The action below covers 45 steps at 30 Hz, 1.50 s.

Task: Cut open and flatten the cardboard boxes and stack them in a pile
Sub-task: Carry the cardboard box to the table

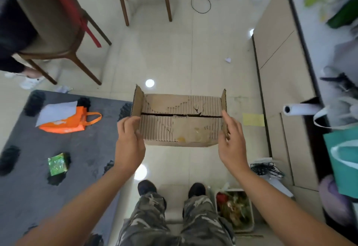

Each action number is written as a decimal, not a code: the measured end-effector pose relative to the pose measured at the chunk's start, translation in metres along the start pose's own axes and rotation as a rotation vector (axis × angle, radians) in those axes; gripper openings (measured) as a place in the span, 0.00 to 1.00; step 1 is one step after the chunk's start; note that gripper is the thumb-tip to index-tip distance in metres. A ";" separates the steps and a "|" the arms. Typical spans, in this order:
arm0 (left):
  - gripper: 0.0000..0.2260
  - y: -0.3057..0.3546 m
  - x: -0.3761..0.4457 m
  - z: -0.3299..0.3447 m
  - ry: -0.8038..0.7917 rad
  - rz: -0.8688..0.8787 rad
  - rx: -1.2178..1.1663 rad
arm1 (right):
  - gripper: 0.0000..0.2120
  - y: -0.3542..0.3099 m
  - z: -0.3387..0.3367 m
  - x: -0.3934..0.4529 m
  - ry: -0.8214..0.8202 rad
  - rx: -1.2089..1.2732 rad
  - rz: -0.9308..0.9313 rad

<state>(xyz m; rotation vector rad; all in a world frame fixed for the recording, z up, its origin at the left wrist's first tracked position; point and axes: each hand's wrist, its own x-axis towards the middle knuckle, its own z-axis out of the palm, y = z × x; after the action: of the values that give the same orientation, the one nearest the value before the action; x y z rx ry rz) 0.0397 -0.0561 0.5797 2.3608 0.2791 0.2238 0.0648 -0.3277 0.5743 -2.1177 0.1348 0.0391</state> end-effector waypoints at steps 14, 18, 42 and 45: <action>0.27 0.084 0.006 -0.033 0.071 -0.099 -0.269 | 0.22 -0.006 -0.072 -0.008 -0.104 0.465 0.289; 0.36 0.065 0.036 -0.033 -0.061 -0.092 -0.295 | 0.26 -0.013 -0.051 0.014 -0.074 0.435 0.296; 0.21 0.065 0.380 0.006 -0.306 -0.266 -0.632 | 0.30 -0.094 0.008 0.328 0.032 0.462 0.347; 0.18 0.076 0.419 0.032 -0.301 -0.227 -0.571 | 0.27 -0.080 0.002 0.380 0.019 0.480 0.365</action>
<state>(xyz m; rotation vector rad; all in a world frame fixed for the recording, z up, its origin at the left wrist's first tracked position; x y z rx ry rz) 0.4599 -0.0199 0.6435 1.7492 0.2885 -0.1473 0.4512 -0.3154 0.6094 -1.5936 0.4910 0.1842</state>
